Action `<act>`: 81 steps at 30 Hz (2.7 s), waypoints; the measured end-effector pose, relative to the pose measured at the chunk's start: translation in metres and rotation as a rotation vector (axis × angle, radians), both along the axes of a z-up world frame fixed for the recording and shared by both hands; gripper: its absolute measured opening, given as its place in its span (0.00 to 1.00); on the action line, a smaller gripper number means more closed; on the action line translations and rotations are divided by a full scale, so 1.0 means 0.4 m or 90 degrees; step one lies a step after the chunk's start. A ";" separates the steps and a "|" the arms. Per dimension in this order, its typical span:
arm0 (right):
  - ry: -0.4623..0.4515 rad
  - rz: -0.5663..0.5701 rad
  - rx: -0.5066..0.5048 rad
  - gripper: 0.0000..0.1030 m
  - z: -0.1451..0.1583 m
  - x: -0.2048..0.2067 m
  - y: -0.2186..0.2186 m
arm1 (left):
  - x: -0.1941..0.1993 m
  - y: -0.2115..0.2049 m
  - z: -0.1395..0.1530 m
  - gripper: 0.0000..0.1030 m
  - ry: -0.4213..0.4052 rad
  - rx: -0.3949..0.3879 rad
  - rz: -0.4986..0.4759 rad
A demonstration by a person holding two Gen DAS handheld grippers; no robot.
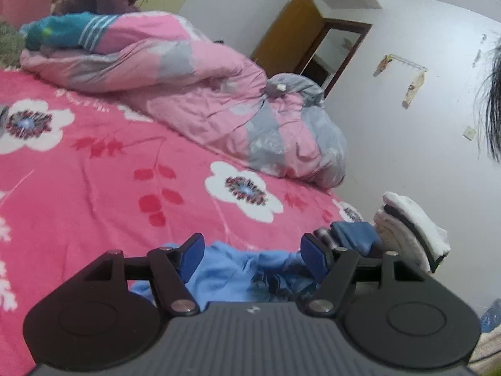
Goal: Fold clothes
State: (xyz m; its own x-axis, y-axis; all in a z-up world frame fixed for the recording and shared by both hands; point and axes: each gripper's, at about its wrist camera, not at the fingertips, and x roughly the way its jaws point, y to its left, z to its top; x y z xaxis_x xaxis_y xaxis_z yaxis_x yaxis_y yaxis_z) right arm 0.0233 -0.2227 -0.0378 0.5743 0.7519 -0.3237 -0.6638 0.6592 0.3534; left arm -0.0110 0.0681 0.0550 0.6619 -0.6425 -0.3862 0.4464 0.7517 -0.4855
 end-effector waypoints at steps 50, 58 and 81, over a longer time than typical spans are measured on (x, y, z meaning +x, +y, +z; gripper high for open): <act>-0.030 -0.062 -0.215 0.27 0.151 0.368 0.196 | 0.053 0.055 -0.222 0.66 0.053 0.104 0.133; 0.047 -0.210 -0.044 0.58 0.167 0.282 -0.091 | 0.067 0.023 -0.232 0.66 0.061 0.113 0.111; 0.325 -0.201 0.163 0.08 -0.103 0.213 -0.296 | 0.238 -0.073 -0.179 0.64 0.050 0.188 0.129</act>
